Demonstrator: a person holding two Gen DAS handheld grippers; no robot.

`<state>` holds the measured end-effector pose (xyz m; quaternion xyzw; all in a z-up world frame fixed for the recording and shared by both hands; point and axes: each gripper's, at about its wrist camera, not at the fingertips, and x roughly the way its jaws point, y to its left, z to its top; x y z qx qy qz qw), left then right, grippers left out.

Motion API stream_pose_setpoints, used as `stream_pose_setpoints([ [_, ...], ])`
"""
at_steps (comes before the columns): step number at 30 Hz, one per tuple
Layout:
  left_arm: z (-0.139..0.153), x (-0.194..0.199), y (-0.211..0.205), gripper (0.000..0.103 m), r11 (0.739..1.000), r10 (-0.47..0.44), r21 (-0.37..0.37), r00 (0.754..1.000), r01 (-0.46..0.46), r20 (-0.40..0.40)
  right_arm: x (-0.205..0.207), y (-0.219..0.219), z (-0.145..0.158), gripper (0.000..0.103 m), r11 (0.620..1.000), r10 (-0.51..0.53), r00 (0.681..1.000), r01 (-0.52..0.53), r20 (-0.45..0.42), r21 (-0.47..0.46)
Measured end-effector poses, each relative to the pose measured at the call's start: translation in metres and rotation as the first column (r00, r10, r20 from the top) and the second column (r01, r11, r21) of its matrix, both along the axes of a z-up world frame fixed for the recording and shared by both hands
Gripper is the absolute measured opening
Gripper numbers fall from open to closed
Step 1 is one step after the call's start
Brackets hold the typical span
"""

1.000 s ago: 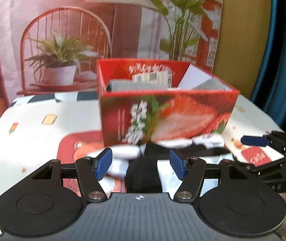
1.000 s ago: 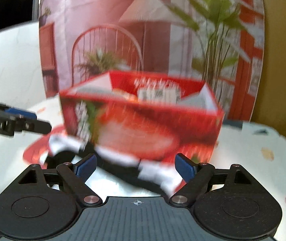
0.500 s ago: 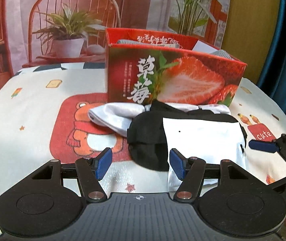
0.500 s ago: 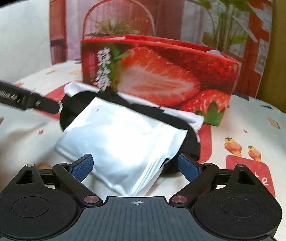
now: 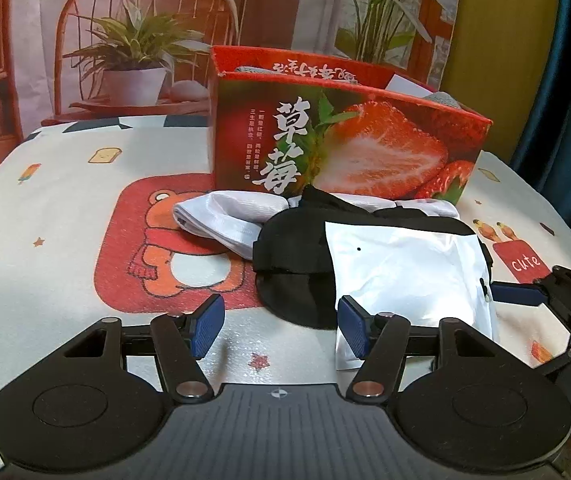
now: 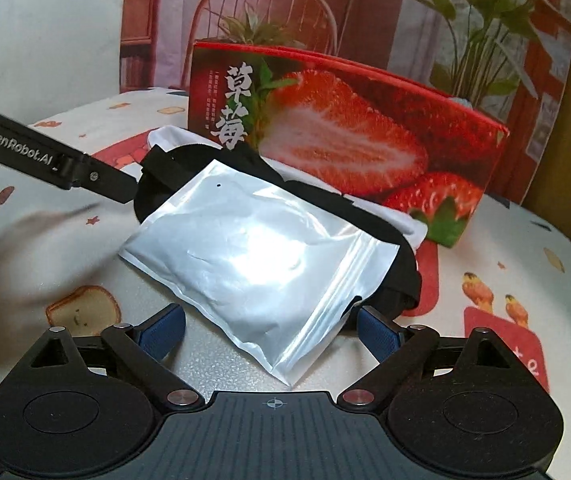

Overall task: Organize soft objects
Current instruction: 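Move both tools to the clear cable bag on the black mask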

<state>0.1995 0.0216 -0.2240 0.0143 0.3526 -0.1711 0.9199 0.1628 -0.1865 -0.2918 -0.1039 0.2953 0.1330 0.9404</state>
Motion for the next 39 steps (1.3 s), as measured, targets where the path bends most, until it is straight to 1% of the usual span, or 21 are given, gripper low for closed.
stream_pose_setpoints([
  [3, -0.001, 0.001, -0.001, 0.058, 1.0, -0.012, -0.009, 1.0, 0.012, -0.003, 0.007, 0.0, 0.001, 0.091, 1.0, 0.004, 1.0, -0.004, -0.01, 0.001],
  [6, -0.002, 0.0, -0.002, 0.056, 1.0, -0.02, -0.017, 1.0, 0.02, -0.007, 0.015, -0.001, 0.001, 0.092, 1.0, 0.003, 1.0, -0.003, -0.026, 0.009],
  [8, -0.003, 0.001, -0.003, 0.052, 0.999, -0.026, -0.026, 1.0, 0.025, -0.014, 0.02, -0.001, 0.001, 0.094, 1.0, 0.003, 0.999, -0.002, -0.035, 0.014],
  [11, -0.006, 0.002, -0.006, 0.052, 0.999, -0.037, -0.028, 0.999, 0.036, -0.024, 0.026, -0.001, 0.001, 0.095, 1.0, 0.002, 0.999, -0.001, -0.045, 0.021],
  [16, -0.01, 0.006, -0.005, 0.052, 0.999, -0.034, -0.03, 0.999, 0.033, -0.035, 0.028, 0.004, 0.002, 0.095, 1.0, -0.002, 1.0, 0.002, -0.026, -0.017],
  [20, -0.012, 0.008, -0.005, 0.052, 0.999, -0.029, -0.032, 0.999, 0.028, -0.038, 0.033, 0.002, 0.002, 0.097, 1.0, -0.015, 0.999, 0.015, -0.05, 0.009],
  [26, -0.012, 0.007, -0.005, 0.052, 0.999, -0.025, -0.027, 0.999, 0.024, -0.037, 0.032, 0.001, 0.001, 0.097, 1.0, -0.012, 0.999, 0.013, -0.042, 0.013],
  [30, -0.012, 0.008, -0.003, 0.052, 0.999, -0.018, -0.028, 0.999, 0.017, -0.033, 0.034, 0.001, 0.004, 0.087, 1.0, -0.025, 1.0, 0.025, -0.016, -0.005],
  [34, -0.012, 0.009, -0.003, 0.052, 1.0, -0.01, -0.028, 0.999, 0.01, -0.032, 0.043, -0.008, 0.009, 0.076, 0.999, -0.049, 0.999, 0.049, -0.013, 0.014],
  [39, -0.013, 0.01, -0.003, 0.052, 1.0, -0.008, -0.025, 0.999, 0.007, -0.036, 0.055, -0.018, 0.018, 0.075, 0.998, -0.064, 0.998, 0.064, 0.018, 0.021],
])
